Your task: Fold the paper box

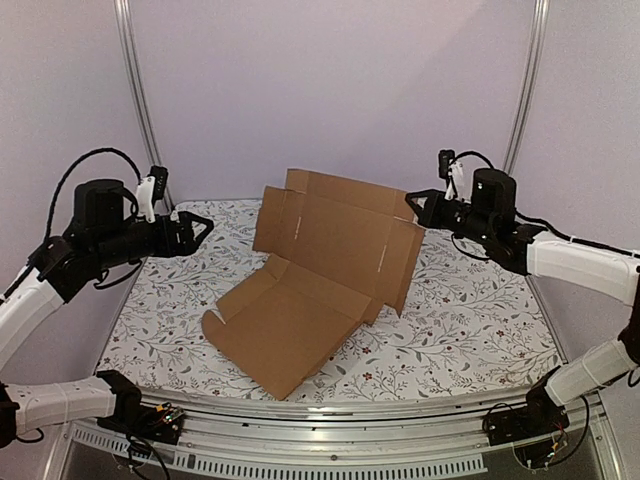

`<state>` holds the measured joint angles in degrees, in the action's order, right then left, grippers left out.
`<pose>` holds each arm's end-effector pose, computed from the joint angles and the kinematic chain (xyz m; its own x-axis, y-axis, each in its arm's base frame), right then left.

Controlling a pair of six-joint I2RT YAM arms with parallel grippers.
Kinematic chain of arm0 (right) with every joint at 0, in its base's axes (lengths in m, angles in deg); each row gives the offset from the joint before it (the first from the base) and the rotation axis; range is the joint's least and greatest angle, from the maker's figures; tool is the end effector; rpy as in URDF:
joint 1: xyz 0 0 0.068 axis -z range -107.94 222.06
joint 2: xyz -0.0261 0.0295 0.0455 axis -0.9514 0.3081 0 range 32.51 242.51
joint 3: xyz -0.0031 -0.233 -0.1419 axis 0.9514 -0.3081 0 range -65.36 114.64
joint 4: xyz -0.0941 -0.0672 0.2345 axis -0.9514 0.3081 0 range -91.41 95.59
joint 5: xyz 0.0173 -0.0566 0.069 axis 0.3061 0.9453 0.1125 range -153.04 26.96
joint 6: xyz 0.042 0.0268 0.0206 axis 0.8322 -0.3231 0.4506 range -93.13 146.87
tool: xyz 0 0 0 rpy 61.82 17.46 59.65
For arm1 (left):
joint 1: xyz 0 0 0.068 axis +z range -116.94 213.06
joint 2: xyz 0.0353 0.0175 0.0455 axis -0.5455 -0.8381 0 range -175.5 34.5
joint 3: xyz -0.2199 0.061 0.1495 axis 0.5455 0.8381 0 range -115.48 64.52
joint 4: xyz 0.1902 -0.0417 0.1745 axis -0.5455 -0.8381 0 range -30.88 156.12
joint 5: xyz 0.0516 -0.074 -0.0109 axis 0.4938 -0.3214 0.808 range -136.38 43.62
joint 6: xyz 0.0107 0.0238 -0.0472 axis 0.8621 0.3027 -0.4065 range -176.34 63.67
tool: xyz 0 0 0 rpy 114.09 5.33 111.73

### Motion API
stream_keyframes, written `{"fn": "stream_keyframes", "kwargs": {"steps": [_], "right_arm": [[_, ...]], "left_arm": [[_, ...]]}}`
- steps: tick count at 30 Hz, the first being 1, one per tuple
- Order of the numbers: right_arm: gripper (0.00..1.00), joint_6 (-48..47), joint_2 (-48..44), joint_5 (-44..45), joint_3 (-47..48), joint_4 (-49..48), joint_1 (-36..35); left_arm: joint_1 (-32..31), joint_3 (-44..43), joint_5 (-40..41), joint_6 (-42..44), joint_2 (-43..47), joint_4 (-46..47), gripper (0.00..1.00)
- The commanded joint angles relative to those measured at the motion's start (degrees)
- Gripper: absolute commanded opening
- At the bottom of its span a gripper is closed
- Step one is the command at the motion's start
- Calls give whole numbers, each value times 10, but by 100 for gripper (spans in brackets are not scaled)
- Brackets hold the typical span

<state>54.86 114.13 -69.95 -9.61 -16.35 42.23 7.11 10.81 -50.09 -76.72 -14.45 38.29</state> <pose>0.2889 0.1706 0.3009 -0.4251 0.2932 -0.8563 -0.4493 0.7529 0.4809 0.1668 -0.0837 0.3497 -0.5011 -0.1427 -0.8535 0.3367 0.8765 -0.3442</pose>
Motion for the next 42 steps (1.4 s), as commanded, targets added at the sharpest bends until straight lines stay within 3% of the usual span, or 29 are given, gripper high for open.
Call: {"fn": "stream_keyframes", "kwargs": {"steps": [1, 8, 16, 27, 35, 42], "right_arm": [[0, -71, -85, -35, -46, -20, 1], [0, -119, -222, -70, -102, 25, -2], [0, -152, -371, -111, -107, 178, -14], [0, -162, -496, -130, -90, 322, -15], [0, -163, -528, -145, -77, 368, -14], [0, -164, -538, -145, -75, 382, -14]], "left_arm": [[7, 35, -9, -56, -22, 70, 100], [6, 49, -49, -68, -90, 191, 100], [6, 39, -114, -23, -190, 313, 99], [5, 3, -251, 27, -347, 464, 91], [5, -52, -340, 39, -428, 485, 86], [4, -68, -405, 52, -463, 469, 70]]}}
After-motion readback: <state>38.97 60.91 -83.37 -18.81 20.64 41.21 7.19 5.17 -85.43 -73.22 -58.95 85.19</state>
